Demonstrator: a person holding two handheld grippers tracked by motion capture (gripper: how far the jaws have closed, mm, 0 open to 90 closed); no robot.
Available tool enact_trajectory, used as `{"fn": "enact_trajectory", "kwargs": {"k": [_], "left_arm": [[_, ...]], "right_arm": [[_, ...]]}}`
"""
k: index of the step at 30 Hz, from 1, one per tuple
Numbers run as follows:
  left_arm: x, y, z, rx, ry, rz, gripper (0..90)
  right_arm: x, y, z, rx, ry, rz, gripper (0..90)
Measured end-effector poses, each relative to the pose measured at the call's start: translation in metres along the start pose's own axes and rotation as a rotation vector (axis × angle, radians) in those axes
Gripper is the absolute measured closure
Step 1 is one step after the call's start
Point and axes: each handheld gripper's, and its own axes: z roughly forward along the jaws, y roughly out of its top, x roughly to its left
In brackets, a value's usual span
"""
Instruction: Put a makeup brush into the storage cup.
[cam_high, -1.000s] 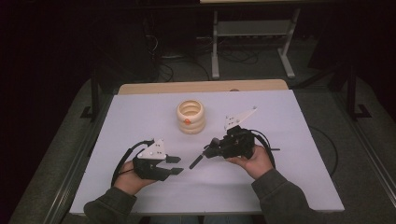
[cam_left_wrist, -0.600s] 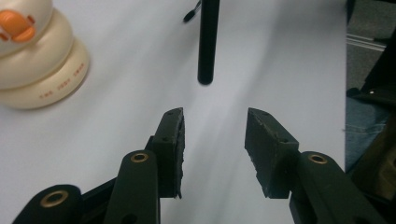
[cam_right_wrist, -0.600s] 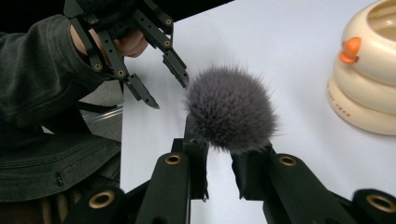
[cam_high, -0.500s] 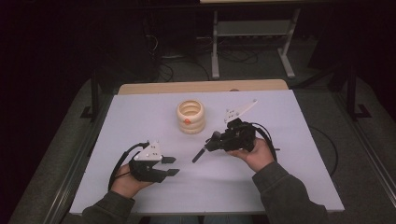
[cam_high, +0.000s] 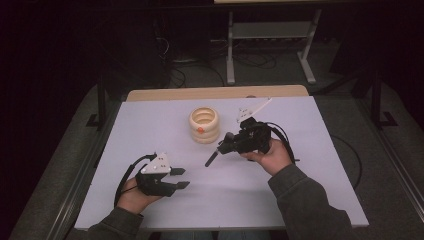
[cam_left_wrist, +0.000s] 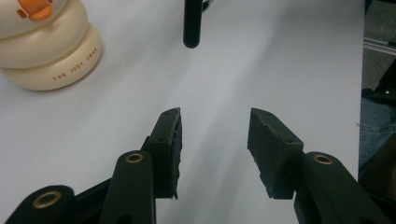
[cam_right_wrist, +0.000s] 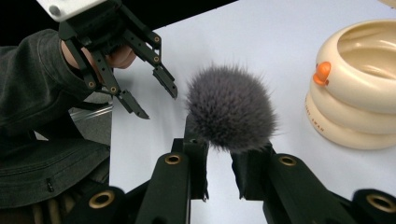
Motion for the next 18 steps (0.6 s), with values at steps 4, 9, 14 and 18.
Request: {"fn": "enact_trajectory", "kwargs": {"k": [4,9,14,18], "left_arm": [[0.001,-0.001,0.000,0.006,0.004,-0.001,53.8],[0.001,-0.001,0.000,0.004,0.009,-0.001,53.2],[0.001,-0.002,0.000,0.007,0.009,-0.006,52.6],[0.001,-0.003,0.000,0.003,0.008,-0.009,52.5]], "right_arm": [[-0.001,0.006,-0.001,0.017,-0.011,0.004,75.5],[-0.004,0.011,-0.003,0.016,-0.015,-0.001,75.5],[-0.009,0.015,-0.004,0.026,-0.028,-0.001,75.5],[-0.012,0.019,-0.006,0.023,-0.034,-0.008,75.5]]}}
